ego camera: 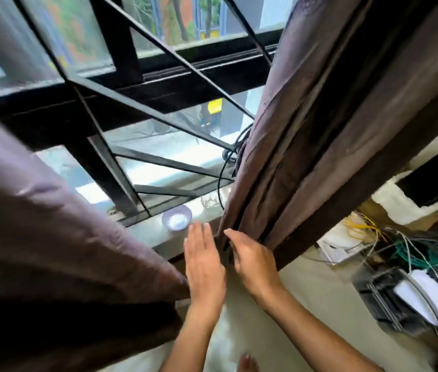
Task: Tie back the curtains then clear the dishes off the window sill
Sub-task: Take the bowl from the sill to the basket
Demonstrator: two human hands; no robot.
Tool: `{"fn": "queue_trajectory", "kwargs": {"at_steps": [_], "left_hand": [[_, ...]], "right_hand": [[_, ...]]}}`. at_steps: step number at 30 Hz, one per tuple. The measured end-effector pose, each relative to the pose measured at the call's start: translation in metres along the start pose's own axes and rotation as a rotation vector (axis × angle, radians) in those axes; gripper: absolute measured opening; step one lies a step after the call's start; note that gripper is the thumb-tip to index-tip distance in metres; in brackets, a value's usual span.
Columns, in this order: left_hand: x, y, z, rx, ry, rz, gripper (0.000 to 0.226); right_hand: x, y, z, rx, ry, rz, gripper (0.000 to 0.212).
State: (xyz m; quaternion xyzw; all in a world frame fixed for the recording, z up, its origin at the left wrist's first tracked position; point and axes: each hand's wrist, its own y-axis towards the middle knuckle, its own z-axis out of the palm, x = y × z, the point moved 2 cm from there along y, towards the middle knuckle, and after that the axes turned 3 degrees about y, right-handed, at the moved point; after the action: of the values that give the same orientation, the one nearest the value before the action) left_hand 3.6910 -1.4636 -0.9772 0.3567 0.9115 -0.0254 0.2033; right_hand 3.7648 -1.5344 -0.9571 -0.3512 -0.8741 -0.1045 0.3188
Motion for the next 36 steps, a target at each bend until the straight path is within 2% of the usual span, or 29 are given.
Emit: {"fn": "queue_trajectory", "kwargs": {"at_steps": [3,6,8,10,12,15,18,21,27,32,36], "left_hand": [[0.012,0.037,0.02,0.015,0.055,-0.037,0.055],[0.028,0.062,0.045,0.174,0.162,-0.109,0.057],[0.042,0.066,0.061,0.218,0.236,-0.139,0.058],[0.056,0.072,0.074,0.272,0.293,-0.169,0.058],[0.069,0.077,0.08,0.32,0.329,-0.205,0.053],[0.093,0.091,0.089,0.371,0.288,-0.309,0.057],[0.113,0.108,0.099,0.318,0.314,-0.316,0.056],[0.133,0.119,0.116,0.433,0.341,-0.304,0.058],[0.16,0.129,0.135,0.45,0.274,-0.267,0.061],[0.18,0.134,0.147,0.442,0.006,-0.27,0.065],[0.181,0.123,0.149,0.418,-0.067,-0.154,0.076]], "right_hand": [[-0.001,0.037,0.011,0.244,0.084,0.054,0.035],[-0.005,0.07,0.033,0.265,0.139,0.032,0.031],[-0.008,0.086,0.051,0.33,0.132,0.052,0.031],[-0.01,0.104,0.07,0.397,0.038,0.035,0.031],[-0.007,0.117,0.084,0.392,-0.079,-0.005,0.027],[-0.008,0.137,0.111,0.396,-0.172,0.029,0.023],[-0.013,0.158,0.133,0.376,-0.201,0.155,0.026],[-0.019,0.177,0.158,0.372,-0.216,0.269,0.034],[-0.034,0.197,0.202,0.209,0.033,0.609,0.034],[-0.042,0.2,0.223,0.168,0.132,0.659,0.02],[-0.049,0.178,0.215,0.147,0.212,0.68,0.014]]}}
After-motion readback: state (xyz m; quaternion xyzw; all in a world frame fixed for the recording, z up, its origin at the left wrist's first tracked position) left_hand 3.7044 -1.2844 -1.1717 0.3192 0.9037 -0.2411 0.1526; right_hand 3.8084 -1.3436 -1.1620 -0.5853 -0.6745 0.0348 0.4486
